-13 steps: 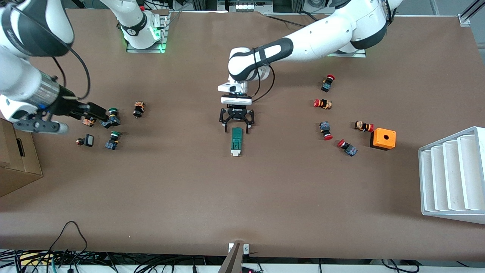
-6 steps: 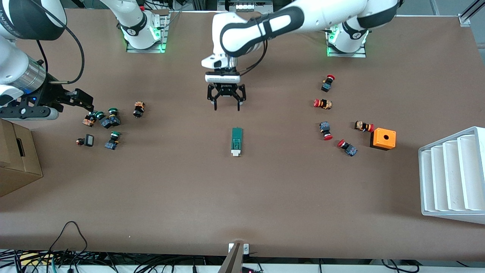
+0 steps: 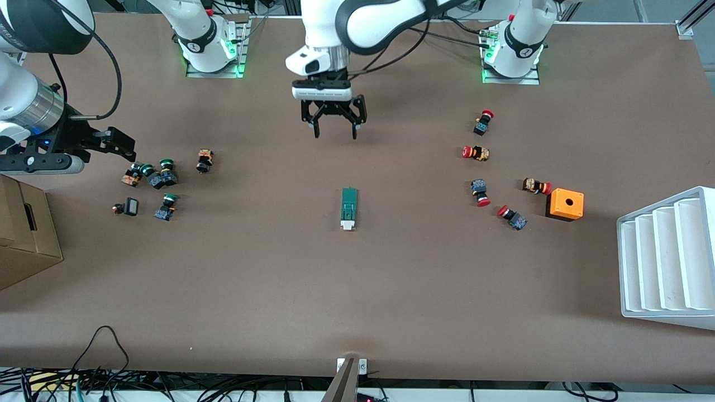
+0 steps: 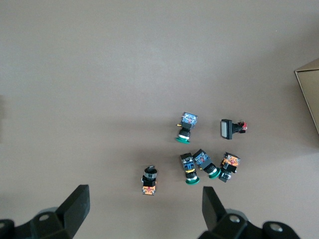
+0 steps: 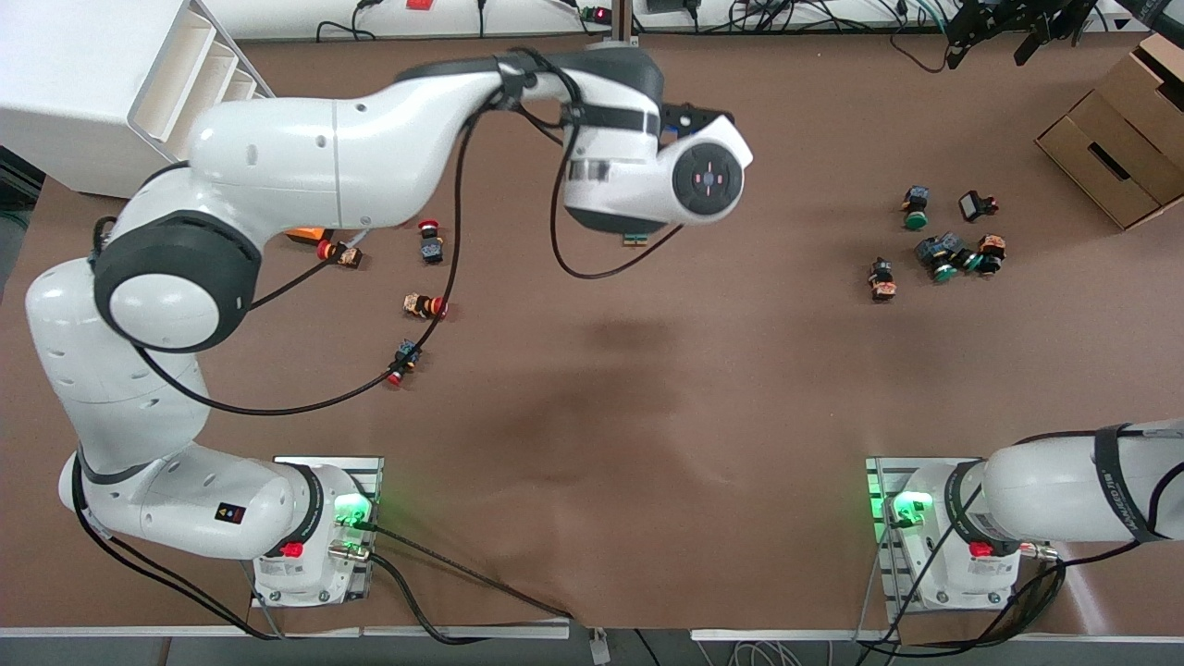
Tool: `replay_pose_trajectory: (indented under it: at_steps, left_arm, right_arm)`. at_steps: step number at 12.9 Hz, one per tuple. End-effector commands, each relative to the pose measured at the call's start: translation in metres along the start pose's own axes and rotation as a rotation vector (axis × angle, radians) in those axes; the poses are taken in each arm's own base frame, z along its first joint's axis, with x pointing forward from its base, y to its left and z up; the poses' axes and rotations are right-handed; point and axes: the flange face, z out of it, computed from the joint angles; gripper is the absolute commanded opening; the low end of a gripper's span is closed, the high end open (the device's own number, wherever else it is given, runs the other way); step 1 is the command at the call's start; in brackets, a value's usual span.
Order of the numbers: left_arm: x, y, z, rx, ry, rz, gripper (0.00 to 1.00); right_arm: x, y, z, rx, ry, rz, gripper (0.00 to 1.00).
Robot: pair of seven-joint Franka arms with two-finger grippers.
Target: Close load switch with both arms
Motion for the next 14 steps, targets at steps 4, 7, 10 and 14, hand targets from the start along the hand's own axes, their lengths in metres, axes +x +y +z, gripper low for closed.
replay_pose_trajectory:
  at_steps: [4, 7, 10, 14]
  left_arm:
    - [0.127, -0.076, -0.065, -0.008, -0.254, 0.014, 1.00]
    - [0.185, -0.139, -0.067, -0.059, -0.371, 0.026, 1.00]
    - [0.224, -0.217, -0.053, -0.101, -0.456, 0.092, 1.00]
    - [0.259, -0.352, -0.039, -0.153, -0.520, 0.041, 1.00]
  right_arm:
    - [-0.006, 0.003, -0.038, -0.002, -0.027, 0.006, 1.00]
    - [-0.005, -0.007, -0.045, -0.003, -0.012, 0.080, 1.00]
    - [-0.004, -0.008, -0.049, 0.002, -0.001, 0.068, 1.00]
    - [0.000, -0.010, -0.050, 0.000, 0.011, 0.071, 1.00]
